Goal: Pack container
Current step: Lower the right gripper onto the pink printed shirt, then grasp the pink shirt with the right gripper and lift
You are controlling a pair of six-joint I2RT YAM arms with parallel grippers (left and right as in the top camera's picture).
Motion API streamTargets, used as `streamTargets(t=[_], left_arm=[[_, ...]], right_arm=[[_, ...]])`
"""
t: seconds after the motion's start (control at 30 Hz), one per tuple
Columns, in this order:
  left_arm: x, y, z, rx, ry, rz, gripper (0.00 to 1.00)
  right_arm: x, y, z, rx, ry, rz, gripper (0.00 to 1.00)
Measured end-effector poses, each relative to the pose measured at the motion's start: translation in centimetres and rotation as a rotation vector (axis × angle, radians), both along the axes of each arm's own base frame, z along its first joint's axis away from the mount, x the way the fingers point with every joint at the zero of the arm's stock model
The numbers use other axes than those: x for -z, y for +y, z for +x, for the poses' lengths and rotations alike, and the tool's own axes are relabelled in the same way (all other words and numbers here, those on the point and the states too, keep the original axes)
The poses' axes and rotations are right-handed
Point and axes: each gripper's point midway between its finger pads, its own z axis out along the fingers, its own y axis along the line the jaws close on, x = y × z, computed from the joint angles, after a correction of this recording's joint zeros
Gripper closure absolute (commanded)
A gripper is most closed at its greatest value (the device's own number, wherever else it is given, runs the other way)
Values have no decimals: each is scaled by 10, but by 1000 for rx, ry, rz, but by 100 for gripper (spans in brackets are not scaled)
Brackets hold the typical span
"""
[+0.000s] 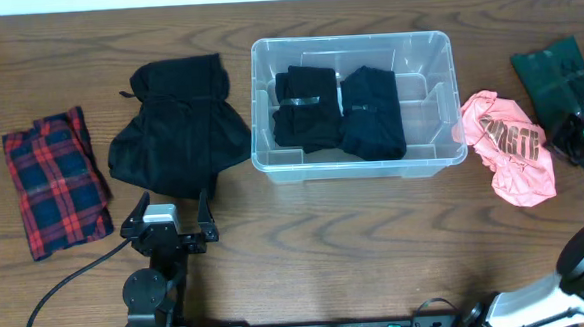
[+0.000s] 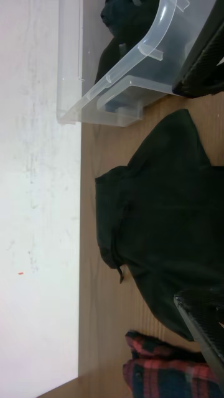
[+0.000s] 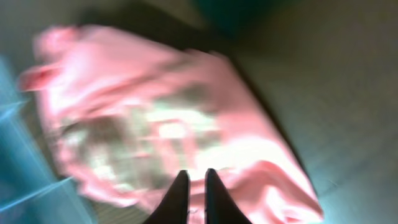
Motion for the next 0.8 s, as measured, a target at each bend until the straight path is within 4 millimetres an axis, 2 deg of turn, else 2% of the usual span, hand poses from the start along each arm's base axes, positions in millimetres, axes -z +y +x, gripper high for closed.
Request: streamTargets(t=[0.03, 0.07, 0.13, 0.17, 0.23, 0.33, 0.53, 0.8], left_arm=[[0, 0, 0, 0, 0, 0, 2], [0, 0, 0, 0, 0, 0, 2], [0, 0, 0, 0, 0, 0, 2], [0, 0, 0, 0, 0, 0, 2], [0, 0, 0, 0, 0, 0, 2], [0, 0, 0, 0, 0, 0, 2], [0, 0, 0, 0, 0, 0, 2], [0, 0, 0, 0, 0, 0, 2]], right_arm=[[-9, 10, 9, -69, -29, -36, 57], [-16, 22, 17, -135, -51, -65, 35], [-22, 44, 29, -245, -71, -105, 7], [-22, 55, 34, -301, -71, -126, 1], [-19, 71, 37, -380, -59, -158, 1], [-15, 79, 40, -471, -43, -207, 1], [2, 73, 35, -552, 14, -252, 7], [40, 65, 20, -622, 143, -281, 2]])
